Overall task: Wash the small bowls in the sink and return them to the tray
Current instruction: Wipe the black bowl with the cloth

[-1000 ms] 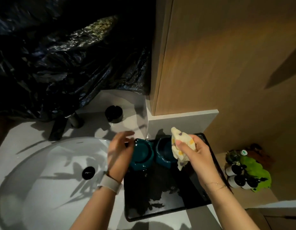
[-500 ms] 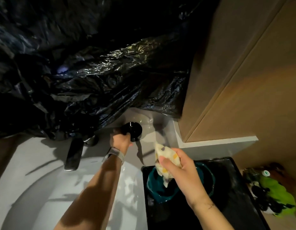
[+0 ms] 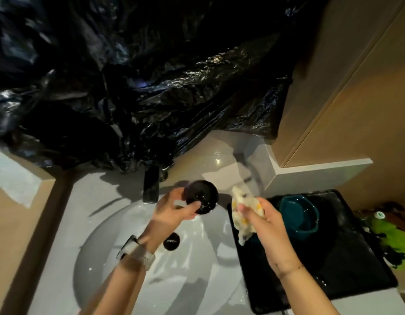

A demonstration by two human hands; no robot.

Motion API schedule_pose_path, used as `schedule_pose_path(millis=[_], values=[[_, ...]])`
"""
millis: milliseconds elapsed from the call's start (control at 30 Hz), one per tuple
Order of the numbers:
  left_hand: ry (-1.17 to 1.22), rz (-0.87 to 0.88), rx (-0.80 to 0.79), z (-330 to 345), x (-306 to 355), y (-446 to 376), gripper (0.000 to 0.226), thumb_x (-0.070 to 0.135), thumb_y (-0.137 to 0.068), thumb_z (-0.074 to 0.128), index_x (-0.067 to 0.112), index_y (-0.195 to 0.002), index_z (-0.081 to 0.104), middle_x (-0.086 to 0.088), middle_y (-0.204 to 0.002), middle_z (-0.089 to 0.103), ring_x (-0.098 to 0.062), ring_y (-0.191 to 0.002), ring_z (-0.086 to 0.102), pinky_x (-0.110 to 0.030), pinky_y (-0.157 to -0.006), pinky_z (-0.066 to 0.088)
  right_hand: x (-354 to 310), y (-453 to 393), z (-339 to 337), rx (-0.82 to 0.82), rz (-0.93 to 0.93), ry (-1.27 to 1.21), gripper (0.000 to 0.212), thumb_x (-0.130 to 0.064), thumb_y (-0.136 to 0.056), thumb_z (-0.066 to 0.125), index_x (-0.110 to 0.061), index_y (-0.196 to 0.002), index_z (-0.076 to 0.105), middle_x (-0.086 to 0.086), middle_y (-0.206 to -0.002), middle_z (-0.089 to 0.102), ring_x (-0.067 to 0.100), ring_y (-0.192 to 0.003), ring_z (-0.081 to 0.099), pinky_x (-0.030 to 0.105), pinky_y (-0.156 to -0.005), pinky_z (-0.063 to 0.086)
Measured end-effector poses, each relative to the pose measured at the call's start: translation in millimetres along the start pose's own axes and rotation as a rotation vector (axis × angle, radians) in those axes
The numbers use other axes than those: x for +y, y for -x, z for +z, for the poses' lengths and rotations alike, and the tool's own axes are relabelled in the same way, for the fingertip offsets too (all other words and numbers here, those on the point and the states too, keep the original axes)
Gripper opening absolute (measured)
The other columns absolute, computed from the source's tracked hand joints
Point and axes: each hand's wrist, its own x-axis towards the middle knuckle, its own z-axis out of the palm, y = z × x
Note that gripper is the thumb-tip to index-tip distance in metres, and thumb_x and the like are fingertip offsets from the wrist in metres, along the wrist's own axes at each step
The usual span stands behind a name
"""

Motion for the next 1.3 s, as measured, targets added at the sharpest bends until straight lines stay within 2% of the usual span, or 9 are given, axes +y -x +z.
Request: schedule_pose_path(millis=[67, 233, 433, 667, 767, 833, 1033, 1133, 1300], values=[[-0.128, 0.135, -0.08, -10, -4, 20, 0.038, 0.027, -0.077, 0.082, 0.031, -0.109, 0.063, 0.007, -0.105, 0.062, -0.018, -0.08, 0.071, -0.036, -0.08, 0.059, 8, 10, 9, 0.009, -0.012, 0.008, 0.014, -0.018, -0.086, 0.068, -0.012, -0.099, 0.066, 0.005, -0.083, 0.068, 0.013, -0.072, 0.062, 0.025, -0.062, 0.049], [-0.712, 0.617, -0.058, -37, -4, 40, 0.056, 0.043, -0.076, 0.079, 0.022, -0.123, 0.058, 0.016, -0.102, 0.054, -0.006, -0.08, 0.058, -0.016, -0.074, 0.047, 31, 28, 26, 0.064, 0.008, -0.005, 0.022, -0.02, -0.084, 0.071, -0.021, -0.105, 0.066, 0.006, -0.098, 0.071, 0.018, -0.084, 0.066, 0.031, -0.067, 0.052], [-1.364, 1.134, -0.064, -56, 8, 38, 0.042, 0.051, -0.075, 0.075, 0.019, -0.101, 0.066, 0.005, -0.078, 0.055, -0.012, -0.055, 0.056, -0.021, -0.042, 0.038, 39, 43, 35, 0.08, -0.011, 0.013, 0.021, -0.024, -0.085, 0.07, -0.021, -0.105, 0.064, 0.008, -0.101, 0.071, 0.021, -0.093, 0.067, 0.03, -0.074, 0.05], [-1.5, 1.227, -0.143, -65, 3, 33, 0.036, 0.045, -0.068, 0.079, 0.018, -0.089, 0.066, 0.002, -0.068, 0.053, -0.016, -0.049, 0.052, -0.023, -0.042, 0.03, 35, 51, 36, 0.076, -0.041, 0.027, 0.019, -0.026, -0.087, 0.068, -0.02, -0.105, 0.064, 0.009, -0.101, 0.068, 0.019, -0.091, 0.064, 0.02, -0.06, 0.05], [-1.428, 1.128, -0.116, -70, 1, 38, 0.04, 0.051, -0.074, 0.073, 0.018, -0.094, 0.065, 0.002, -0.074, 0.055, -0.016, -0.057, 0.057, -0.026, -0.047, 0.044, 37, 51, 37, 0.087, -0.039, 0.026, 0.018, -0.024, -0.087, 0.068, -0.022, -0.105, 0.064, 0.007, -0.101, 0.069, 0.022, -0.095, 0.064, 0.021, -0.06, 0.05], [-1.268, 0.87, -0.118, -75, -2, 44, 0.042, 0.057, -0.081, 0.066, 0.022, -0.104, 0.061, 0.006, -0.088, 0.057, -0.013, -0.075, 0.058, -0.022, -0.064, 0.046, 39, 50, 39, 0.081, -0.035, 0.032, 0.019, -0.024, -0.087, 0.068, -0.021, -0.105, 0.064, 0.008, -0.101, 0.069, 0.022, -0.094, 0.064, 0.025, -0.063, 0.05], [-0.318, 0.124, -0.098, -67, -37, 59, 0.045, 0.056, -0.086, 0.061, 0.012, -0.088, 0.07, -0.002, -0.076, 0.065, -0.017, -0.079, 0.063, -0.024, -0.07, 0.049, 41, 59, 48, 0.126, -0.055, 0.021, 0.04, -0.017, -0.084, 0.071, -0.02, -0.116, 0.048, -0.001, -0.101, 0.061, 0.01, -0.085, 0.063, 0.018, -0.055, 0.05], [0.142, -0.052, -0.178, -53, -46, 76, 0.047, 0.051, -0.087, 0.059, 0.008, -0.101, 0.072, -0.013, -0.098, 0.071, -0.019, -0.093, 0.065, -0.032, -0.087, 0.052, 44, 63, 60, 0.055, -0.086, 0.075, 0.028, -0.01, -0.083, 0.071, -0.012, -0.105, 0.053, 0.0, -0.084, 0.059, -0.002, -0.063, 0.059, 0.012, -0.049, 0.047], [0.69, -0.158, -0.311, -30, -46, 83, 0.052, 0.042, -0.101, 0.039, 0.005, -0.134, 0.056, -0.016, -0.133, 0.061, -0.026, -0.127, 0.056, -0.043, -0.11, 0.039, 59, 62, 85, 0.026, -0.055, 0.055, 0.016, -0.017, -0.082, 0.073, -0.016, -0.096, 0.065, 0.015, -0.087, 0.071, 0.027, -0.073, 0.064, 0.038, -0.056, 0.051]])
